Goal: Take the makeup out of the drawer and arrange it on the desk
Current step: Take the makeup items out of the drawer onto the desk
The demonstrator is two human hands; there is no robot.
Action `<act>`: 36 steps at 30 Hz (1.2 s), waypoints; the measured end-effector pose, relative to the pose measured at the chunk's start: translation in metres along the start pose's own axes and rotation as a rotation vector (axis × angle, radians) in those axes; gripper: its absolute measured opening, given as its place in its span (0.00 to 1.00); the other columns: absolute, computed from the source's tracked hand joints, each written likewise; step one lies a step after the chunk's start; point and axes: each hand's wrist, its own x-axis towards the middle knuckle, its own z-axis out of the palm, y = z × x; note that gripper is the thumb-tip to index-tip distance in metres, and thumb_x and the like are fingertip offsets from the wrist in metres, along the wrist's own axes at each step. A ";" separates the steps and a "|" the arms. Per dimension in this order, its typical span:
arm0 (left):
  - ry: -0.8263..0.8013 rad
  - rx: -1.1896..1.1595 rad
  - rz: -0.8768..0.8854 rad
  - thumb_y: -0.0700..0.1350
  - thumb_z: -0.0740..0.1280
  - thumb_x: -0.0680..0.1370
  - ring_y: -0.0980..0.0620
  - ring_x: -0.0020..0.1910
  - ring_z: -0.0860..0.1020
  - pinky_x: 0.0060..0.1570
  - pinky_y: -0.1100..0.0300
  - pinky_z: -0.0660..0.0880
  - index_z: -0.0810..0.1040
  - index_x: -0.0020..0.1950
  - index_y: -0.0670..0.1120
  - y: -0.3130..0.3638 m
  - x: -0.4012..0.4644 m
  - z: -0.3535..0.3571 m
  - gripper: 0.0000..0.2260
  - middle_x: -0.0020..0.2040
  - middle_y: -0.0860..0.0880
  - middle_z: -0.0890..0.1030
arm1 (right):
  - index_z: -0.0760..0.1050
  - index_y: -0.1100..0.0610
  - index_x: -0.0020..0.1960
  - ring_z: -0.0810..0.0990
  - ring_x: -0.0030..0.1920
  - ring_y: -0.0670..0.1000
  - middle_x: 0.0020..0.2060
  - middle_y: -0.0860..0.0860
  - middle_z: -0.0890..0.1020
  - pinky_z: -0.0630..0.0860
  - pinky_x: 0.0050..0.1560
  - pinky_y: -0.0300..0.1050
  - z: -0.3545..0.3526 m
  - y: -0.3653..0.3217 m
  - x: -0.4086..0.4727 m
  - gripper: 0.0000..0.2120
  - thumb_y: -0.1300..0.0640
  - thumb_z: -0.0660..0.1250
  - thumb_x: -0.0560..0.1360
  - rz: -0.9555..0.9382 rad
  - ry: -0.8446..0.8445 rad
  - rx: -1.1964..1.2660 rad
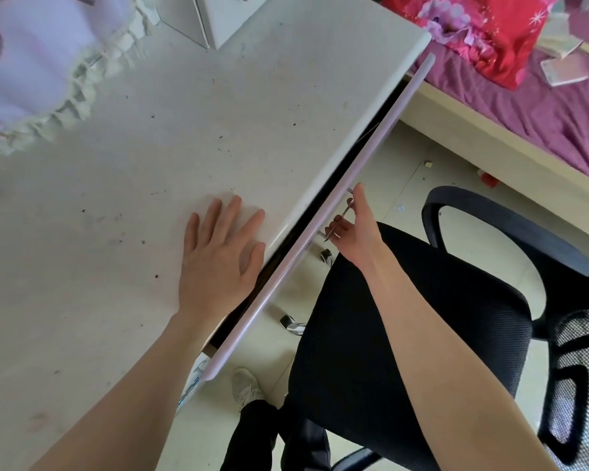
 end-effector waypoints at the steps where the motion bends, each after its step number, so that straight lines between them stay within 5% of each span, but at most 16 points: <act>1: 0.001 -0.005 0.001 0.55 0.52 0.78 0.43 0.73 0.59 0.72 0.44 0.52 0.68 0.70 0.54 0.000 0.000 0.000 0.21 0.74 0.47 0.63 | 0.75 0.51 0.49 0.78 0.33 0.48 0.41 0.53 0.76 0.79 0.40 0.43 -0.001 0.001 0.001 0.16 0.39 0.66 0.72 -0.013 -0.013 0.006; 5: -0.011 0.002 0.013 0.58 0.52 0.78 0.44 0.74 0.58 0.72 0.43 0.53 0.66 0.71 0.55 -0.002 0.000 0.000 0.22 0.74 0.48 0.62 | 0.74 0.51 0.50 0.76 0.30 0.46 0.39 0.50 0.74 0.76 0.34 0.39 -0.015 0.007 -0.001 0.17 0.39 0.68 0.71 -0.033 -0.011 0.025; 10: -0.020 0.017 0.022 0.59 0.52 0.78 0.44 0.74 0.58 0.72 0.43 0.52 0.65 0.71 0.55 -0.004 0.001 0.000 0.23 0.74 0.48 0.62 | 0.71 0.54 0.63 0.72 0.42 0.52 0.43 0.53 0.73 0.73 0.52 0.48 -0.039 0.007 -0.005 0.32 0.35 0.67 0.67 -0.069 -0.009 -0.030; 14: -0.015 0.025 0.022 0.58 0.52 0.77 0.43 0.73 0.58 0.72 0.43 0.52 0.66 0.71 0.55 -0.002 0.001 0.000 0.23 0.74 0.48 0.62 | 0.73 0.57 0.63 0.79 0.44 0.52 0.45 0.53 0.79 0.78 0.46 0.46 -0.066 0.005 -0.014 0.39 0.32 0.66 0.60 -0.106 -0.056 -0.080; 18: -0.025 0.050 0.027 0.58 0.51 0.77 0.42 0.73 0.58 0.71 0.42 0.54 0.66 0.71 0.54 0.000 0.002 -0.002 0.23 0.74 0.46 0.62 | 0.73 0.56 0.64 0.78 0.51 0.54 0.52 0.55 0.79 0.77 0.56 0.49 -0.079 0.002 -0.018 0.40 0.31 0.65 0.60 -0.120 -0.045 -0.092; 24: -0.029 0.074 0.033 0.59 0.50 0.78 0.42 0.73 0.59 0.71 0.42 0.54 0.65 0.71 0.54 0.000 0.002 -0.003 0.24 0.74 0.46 0.63 | 0.72 0.57 0.66 0.79 0.47 0.51 0.48 0.52 0.80 0.76 0.45 0.43 -0.079 0.007 -0.021 0.44 0.30 0.64 0.59 -0.106 -0.037 -0.133; 30: -0.002 0.047 0.035 0.58 0.51 0.78 0.41 0.72 0.61 0.71 0.41 0.56 0.67 0.70 0.53 0.000 0.002 -0.003 0.23 0.73 0.46 0.65 | 0.71 0.54 0.66 0.77 0.59 0.55 0.59 0.56 0.78 0.73 0.62 0.54 -0.084 0.013 -0.019 0.41 0.31 0.66 0.60 -0.069 -0.001 -0.062; 36: -0.006 0.049 0.029 0.58 0.51 0.77 0.41 0.72 0.61 0.70 0.42 0.56 0.68 0.70 0.53 0.001 0.002 -0.004 0.23 0.73 0.45 0.65 | 0.71 0.51 0.62 0.77 0.59 0.55 0.58 0.56 0.78 0.73 0.61 0.55 -0.083 0.016 -0.027 0.31 0.34 0.65 0.66 -0.086 0.049 -0.070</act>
